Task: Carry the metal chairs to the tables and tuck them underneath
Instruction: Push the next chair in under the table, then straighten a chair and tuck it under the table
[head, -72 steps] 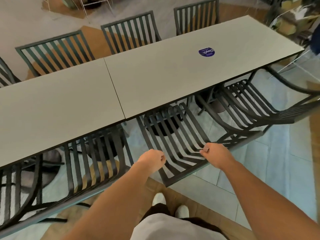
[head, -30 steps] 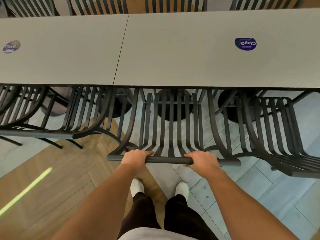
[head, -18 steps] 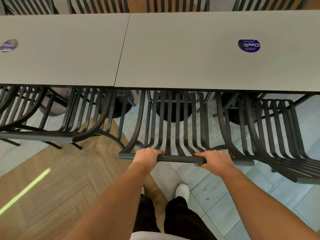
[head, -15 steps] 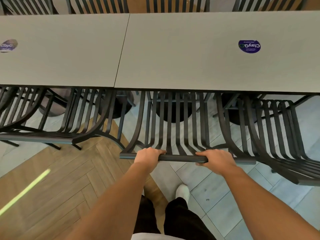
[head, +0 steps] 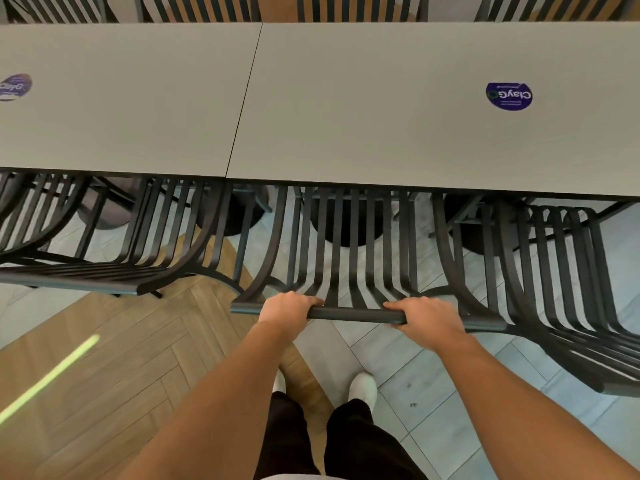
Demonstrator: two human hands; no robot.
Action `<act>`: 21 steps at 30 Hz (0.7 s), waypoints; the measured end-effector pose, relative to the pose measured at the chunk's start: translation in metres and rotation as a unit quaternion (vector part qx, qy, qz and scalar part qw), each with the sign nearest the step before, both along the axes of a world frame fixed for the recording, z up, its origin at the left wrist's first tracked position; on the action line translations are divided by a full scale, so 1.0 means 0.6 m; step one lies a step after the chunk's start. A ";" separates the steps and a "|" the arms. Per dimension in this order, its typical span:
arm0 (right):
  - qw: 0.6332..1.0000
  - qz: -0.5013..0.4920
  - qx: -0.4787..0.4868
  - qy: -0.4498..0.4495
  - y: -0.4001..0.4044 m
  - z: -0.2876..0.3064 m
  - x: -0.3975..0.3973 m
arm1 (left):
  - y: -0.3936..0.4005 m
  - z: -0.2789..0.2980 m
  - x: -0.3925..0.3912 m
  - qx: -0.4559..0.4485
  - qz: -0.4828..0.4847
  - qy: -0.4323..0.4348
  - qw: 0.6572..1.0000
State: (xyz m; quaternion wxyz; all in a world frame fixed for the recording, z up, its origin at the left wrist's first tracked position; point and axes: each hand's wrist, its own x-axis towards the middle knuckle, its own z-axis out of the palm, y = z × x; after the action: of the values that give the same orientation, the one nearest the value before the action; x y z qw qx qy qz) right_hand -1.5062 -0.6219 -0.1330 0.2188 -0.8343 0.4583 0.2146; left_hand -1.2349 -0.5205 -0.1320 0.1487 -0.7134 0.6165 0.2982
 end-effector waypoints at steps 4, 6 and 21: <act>1.000 0.011 -0.002 -0.005 0.000 -0.002 0.000 | 0.001 -0.003 0.001 0.000 -0.006 -0.012 1.000; 1.000 0.009 -0.007 -0.007 0.000 -0.002 0.001 | 0.000 -0.002 0.001 -0.004 -0.013 -0.019 1.000; 0.984 -0.133 0.115 0.011 0.003 0.044 0.016 | -0.034 0.001 0.023 0.129 -0.027 0.087 0.987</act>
State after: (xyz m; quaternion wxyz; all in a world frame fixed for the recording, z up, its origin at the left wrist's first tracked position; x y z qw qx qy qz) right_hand -1.4966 -0.6199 -0.1063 0.3345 -0.7327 0.5401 0.2442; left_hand -1.2213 -0.5407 -0.1315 0.1935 -0.6429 0.6021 0.4321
